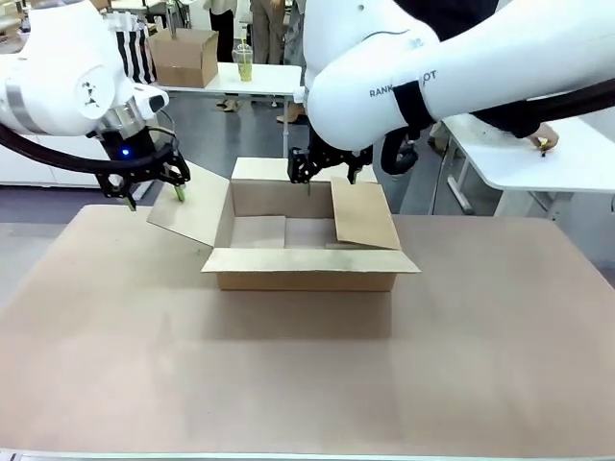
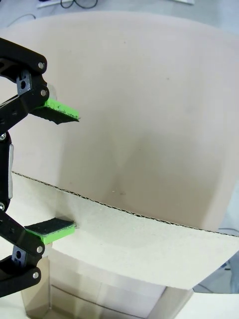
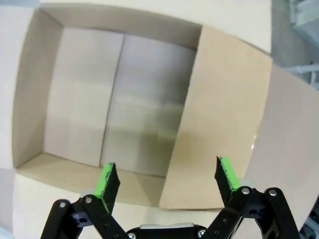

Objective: Pack the gift set into the box.
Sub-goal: Place both hands on the side flaps of the Package Box and spread them outward.

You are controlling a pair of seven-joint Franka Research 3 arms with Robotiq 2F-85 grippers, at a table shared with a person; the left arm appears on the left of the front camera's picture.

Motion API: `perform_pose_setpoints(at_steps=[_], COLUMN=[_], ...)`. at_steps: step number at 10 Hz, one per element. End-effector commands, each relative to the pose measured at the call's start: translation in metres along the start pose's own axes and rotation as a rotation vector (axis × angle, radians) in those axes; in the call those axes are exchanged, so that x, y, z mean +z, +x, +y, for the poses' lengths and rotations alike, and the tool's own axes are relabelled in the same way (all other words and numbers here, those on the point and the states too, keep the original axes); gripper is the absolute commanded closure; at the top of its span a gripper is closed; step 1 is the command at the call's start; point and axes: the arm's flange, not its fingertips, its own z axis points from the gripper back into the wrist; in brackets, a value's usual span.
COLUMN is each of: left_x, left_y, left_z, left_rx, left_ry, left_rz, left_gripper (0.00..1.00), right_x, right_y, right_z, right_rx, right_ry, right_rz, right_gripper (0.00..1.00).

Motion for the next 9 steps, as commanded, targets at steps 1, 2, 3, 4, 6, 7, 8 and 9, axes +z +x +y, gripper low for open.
perform_pose_setpoints(at_steps=[1, 2, 3, 4, 6, 7, 8, 9], left_x=[0.001, 0.001, 0.001, 0.001, 0.001, 0.001, 0.001, 0.001], left_y=[0.001, 0.001, 0.001, 0.001, 0.001, 0.001, 0.001, 0.001], left_z=[-0.001, -0.001, -0.001, -0.001, -0.001, -0.001, -0.001, -0.001], left_rx=[0.012, 0.012, 0.012, 0.012, 0.012, 0.012, 0.012, 0.012], left_ry=[0.022, 0.022, 0.022, 0.022, 0.022, 0.022, 0.022, 0.022], left_rz=[-0.001, -0.001, -0.001, -0.001, -0.001, -0.001, -0.001, -0.001], left_gripper=[0.0, 0.0, 0.0, 0.0, 0.0, 0.0, 0.0, 0.0], right_x=[0.024, 0.024, 0.007, -0.001, -0.015, -0.027, -0.042, -0.056], right_y=[0.004, 0.004, 0.002, 0.007, 0.016, 0.018, 0.022, 0.023], right_z=[-0.012, -0.012, -0.003, 0.01, 0.008, 0.009, 0.009, 0.01], right_rx=[-0.017, -0.017, -0.007, -0.06, -0.14, -0.174, -0.215, -0.249], right_ry=[0.004, 0.004, 0.0, -0.158, -0.185, -0.191, -0.189, -0.244], right_rz=[-0.037, -0.037, -0.011, 0.036, 0.032, 0.055, 0.09, 0.111], right_gripper=[0.0, 0.0, 0.0, 0.0, 0.0, 0.0, 0.0, 0.0])
